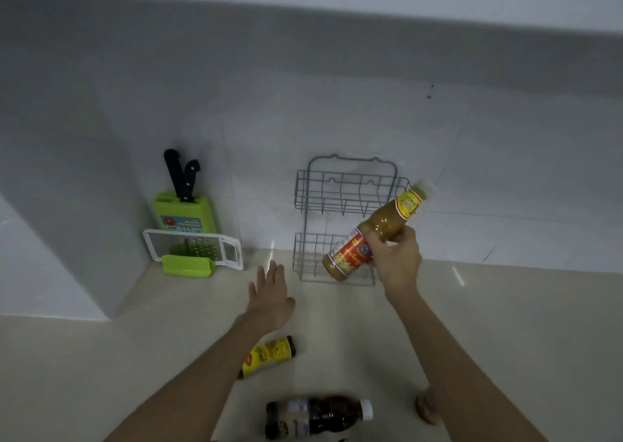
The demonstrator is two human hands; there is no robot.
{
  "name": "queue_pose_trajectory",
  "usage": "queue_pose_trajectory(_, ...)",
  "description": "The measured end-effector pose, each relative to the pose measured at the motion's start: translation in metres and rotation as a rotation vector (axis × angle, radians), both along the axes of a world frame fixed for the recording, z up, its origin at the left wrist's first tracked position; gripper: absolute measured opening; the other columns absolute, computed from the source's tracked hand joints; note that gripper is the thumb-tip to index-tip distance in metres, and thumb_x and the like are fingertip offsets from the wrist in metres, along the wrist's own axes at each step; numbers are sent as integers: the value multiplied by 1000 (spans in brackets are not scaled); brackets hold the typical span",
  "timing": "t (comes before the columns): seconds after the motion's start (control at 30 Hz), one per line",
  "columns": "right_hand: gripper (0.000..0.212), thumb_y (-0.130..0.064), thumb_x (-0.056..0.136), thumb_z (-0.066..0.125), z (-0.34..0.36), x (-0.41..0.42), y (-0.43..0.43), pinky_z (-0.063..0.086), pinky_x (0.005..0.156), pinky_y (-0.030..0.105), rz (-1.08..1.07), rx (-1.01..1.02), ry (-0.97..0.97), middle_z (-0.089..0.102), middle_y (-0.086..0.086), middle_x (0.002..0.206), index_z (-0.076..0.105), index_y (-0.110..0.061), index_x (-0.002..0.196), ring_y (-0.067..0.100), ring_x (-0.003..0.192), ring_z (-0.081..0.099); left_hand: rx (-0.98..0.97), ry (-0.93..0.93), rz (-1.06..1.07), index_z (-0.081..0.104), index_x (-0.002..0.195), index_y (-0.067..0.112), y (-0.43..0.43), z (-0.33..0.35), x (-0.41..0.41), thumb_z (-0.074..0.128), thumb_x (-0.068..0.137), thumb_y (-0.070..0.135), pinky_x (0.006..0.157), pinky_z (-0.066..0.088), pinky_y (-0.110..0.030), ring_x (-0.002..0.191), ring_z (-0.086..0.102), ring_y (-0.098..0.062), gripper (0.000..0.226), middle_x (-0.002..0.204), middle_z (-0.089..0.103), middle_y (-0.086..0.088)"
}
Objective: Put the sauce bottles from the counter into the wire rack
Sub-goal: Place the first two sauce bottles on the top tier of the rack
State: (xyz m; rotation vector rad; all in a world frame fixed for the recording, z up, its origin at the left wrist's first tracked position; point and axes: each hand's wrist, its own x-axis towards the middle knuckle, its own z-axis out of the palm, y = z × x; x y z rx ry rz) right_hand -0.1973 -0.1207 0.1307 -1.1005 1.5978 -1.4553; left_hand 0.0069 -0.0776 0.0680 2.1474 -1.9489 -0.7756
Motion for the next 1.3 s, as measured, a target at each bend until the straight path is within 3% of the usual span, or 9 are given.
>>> queue_pose_trajectory(0.1, 40, -40, 67, 82, 36, 8, -27, 59, 83, 49, 41, -147, -70, 62, -18, 98, 54, -40, 95, 13, 100, 64, -238, 169, -21, 0, 149, 8, -34, 35, 5, 44, 94, 11, 120, 2, -43, 146, -11, -24, 71, 159, -9, -9)
queue_pose_trajectory(0.23, 45, -30, 75, 81, 66, 21, -61, 56, 90, 49, 70, -293, -117, 62, -14, 102, 51, -24, 108, 18, 105, 65, -366, 389, 19, 2, 150, 11, -71, 78, 6, 42, 92, 2, 119, 2, -31, 147, -2, -18, 71, 160, 0, -6)
queue_pose_trajectory(0.3, 47, -32, 78, 79, 73, 29, -75, 57, 90, 45, 66, -337, -81, 60, -15, 102, 48, -20, 111, 21, 103, 67, -340, 455, 42, 2, 150, 12, -83, 90, 6, 42, 92, 3, 117, 4, -28, 147, 2, -18, 71, 160, 2, -6)
queue_pose_trajectory(0.43, 51, -33, 79, 78, 79, 43, -101, 52, 75, 18, 104, -386, 29, 60, -11, 102, 46, -15, 114, 19, 97, 66, -230, 584, 93, 9, 150, 14, -97, 97, 6, 45, 93, 9, 115, 15, -27, 145, 16, -21, 68, 159, 13, -5)
queue_pose_trajectory(0.6, 58, -30, 78, 79, 78, 53, -124, 48, 70, 15, 297, -377, 259, 59, -6, 107, 46, -13, 122, 17, 90, 62, -184, 633, 89, 11, 150, 21, -98, 94, 2, 45, 90, 8, 94, 26, -17, 125, 36, -9, 70, 155, 27, -2)
queue_pose_trajectory(0.7, 61, -29, 76, 81, 73, 62, -129, 44, 66, 8, 391, -365, 331, 57, -8, 107, 46, -13, 124, 13, 89, 61, -166, 693, 100, 9, 150, 22, -99, 93, 1, 44, 88, 5, 96, 24, -20, 138, 30, -19, 73, 156, 24, -2)
queue_pose_trajectory(0.9, 67, -31, 70, 84, 62, 77, -133, 49, 73, 20, 414, -333, 400, 59, -2, 109, 46, -13, 122, 17, 86, 63, -161, 760, 93, 13, 149, 25, -101, 90, 3, 45, 85, 1, 98, 26, -24, 139, 29, -20, 75, 155, 27, -1)
queue_pose_trajectory(1.13, 64, -37, 63, 87, 58, 85, -136, 45, 65, 12, 404, -320, 418, 58, -5, 102, 45, -22, 110, 16, 80, 65, -159, 772, 80, 16, 148, 24, -105, 85, 7, 46, 85, 2, 100, 27, -27, 139, 29, -20, 73, 152, 31, -3)
queue_pose_trajectory(1.3, 69, -40, 65, 85, 55, 84, -135, 55, 73, 26, 405, -296, 421, 60, 2, 111, 45, -18, 116, 21, 89, 66, -148, 787, 69, 16, 148, 25, -107, 81, 8, 46, 85, 0, 106, 26, -29, 141, 27, -20, 74, 154, 29, -2)
